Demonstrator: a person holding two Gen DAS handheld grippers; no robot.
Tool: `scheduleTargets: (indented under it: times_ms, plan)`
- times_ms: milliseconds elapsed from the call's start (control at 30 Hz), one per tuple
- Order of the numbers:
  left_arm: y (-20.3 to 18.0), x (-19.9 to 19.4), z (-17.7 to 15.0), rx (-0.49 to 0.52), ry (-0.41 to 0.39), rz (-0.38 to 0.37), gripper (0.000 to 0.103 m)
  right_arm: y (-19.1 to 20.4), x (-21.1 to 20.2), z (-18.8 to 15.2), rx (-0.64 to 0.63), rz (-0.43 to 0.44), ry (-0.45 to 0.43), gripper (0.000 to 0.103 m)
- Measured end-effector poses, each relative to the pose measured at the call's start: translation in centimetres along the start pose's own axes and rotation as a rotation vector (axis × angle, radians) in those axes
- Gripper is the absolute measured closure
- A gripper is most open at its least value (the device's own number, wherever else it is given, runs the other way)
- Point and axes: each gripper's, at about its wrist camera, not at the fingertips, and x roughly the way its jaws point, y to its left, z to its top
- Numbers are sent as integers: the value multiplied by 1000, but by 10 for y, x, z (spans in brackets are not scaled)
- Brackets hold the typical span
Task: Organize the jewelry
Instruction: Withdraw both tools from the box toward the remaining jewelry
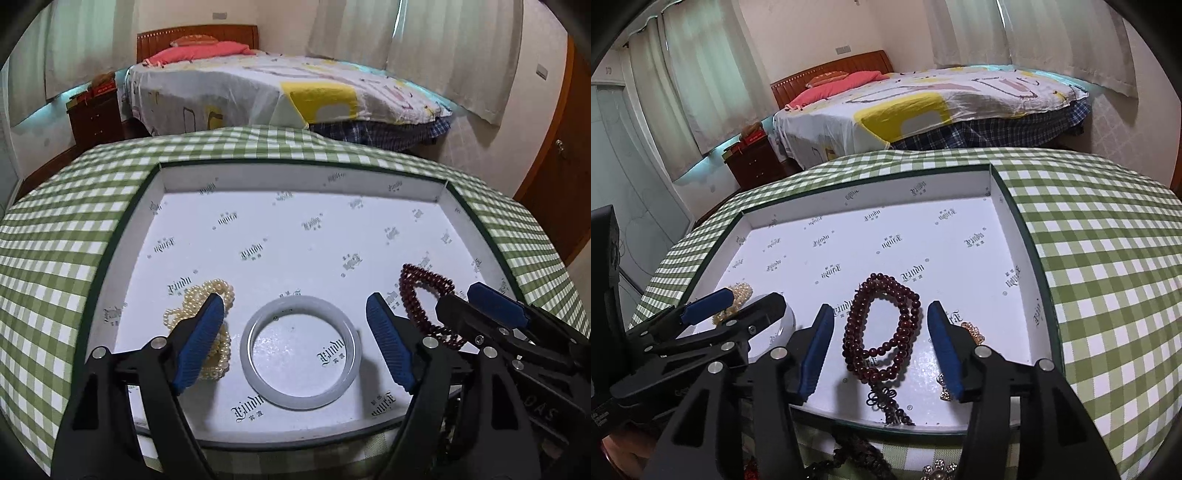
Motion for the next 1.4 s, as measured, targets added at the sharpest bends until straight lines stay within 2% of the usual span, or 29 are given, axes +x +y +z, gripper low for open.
scheduleTargets:
  times_ms: [167, 400, 533, 867, 1200, 1400]
  plan:
    - [-1, -27, 3, 8, -87, 2, 25, 6, -15, 1, -24, -13, -34, 51]
    - [1, -82, -5, 38, -261, 39, 25, 15, -46, -6, -57, -47, -107, 51]
    - [5, -102, -15, 55, -309, 72, 25, 17, -63, -16, -64, -56, -137, 51]
    - [29, -135, -56, 17, -312, 130, 25, 20, -93, -49, -74, -76, -164, 51]
    - [51, -144, -103, -10, -241, 172, 25, 18, -99, -85, -82, -78, -129, 51]
    - [65, -138, -115, -30, -198, 191, 25, 19, -97, -92, -88, -70, -117, 51]
